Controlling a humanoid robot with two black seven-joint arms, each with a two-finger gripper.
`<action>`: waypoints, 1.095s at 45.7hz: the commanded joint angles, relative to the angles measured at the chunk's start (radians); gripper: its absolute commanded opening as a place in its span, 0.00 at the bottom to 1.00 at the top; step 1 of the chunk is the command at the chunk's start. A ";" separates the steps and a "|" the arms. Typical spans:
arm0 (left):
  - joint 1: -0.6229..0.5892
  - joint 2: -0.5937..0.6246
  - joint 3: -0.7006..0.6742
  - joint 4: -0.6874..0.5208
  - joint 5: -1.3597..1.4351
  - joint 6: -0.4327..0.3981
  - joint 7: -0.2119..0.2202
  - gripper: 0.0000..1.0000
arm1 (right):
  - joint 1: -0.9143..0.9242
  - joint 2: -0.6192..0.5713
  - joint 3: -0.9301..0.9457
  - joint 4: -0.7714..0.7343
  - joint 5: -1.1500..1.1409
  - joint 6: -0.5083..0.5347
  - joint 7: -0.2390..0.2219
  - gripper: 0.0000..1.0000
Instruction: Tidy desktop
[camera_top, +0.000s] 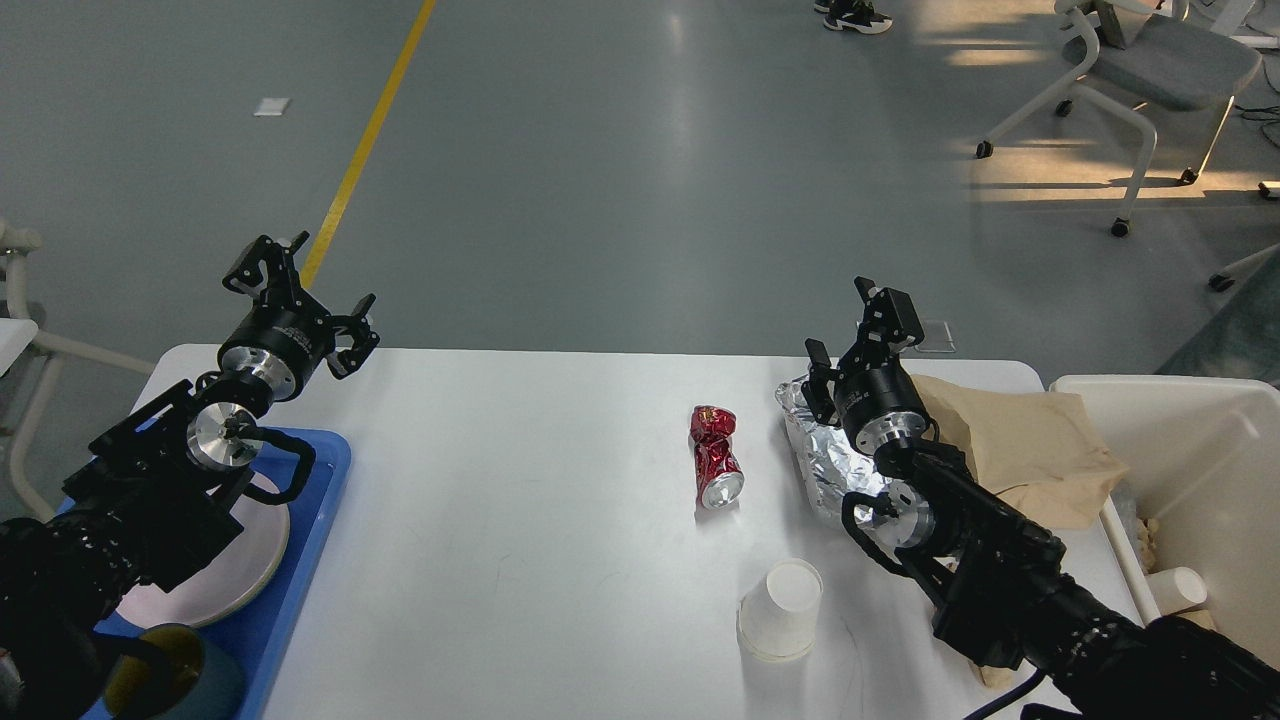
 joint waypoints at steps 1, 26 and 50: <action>0.020 0.000 -0.034 0.000 0.002 -0.010 -0.014 0.96 | 0.000 0.000 0.000 0.000 0.000 0.000 0.000 1.00; 0.065 -0.034 -0.034 -0.003 0.007 -0.026 -0.330 0.96 | 0.000 0.000 0.000 0.000 0.000 0.000 0.000 1.00; 0.071 -0.037 -0.033 -0.001 0.005 -0.026 -0.400 0.96 | 0.000 0.000 0.000 0.000 0.000 0.000 0.000 1.00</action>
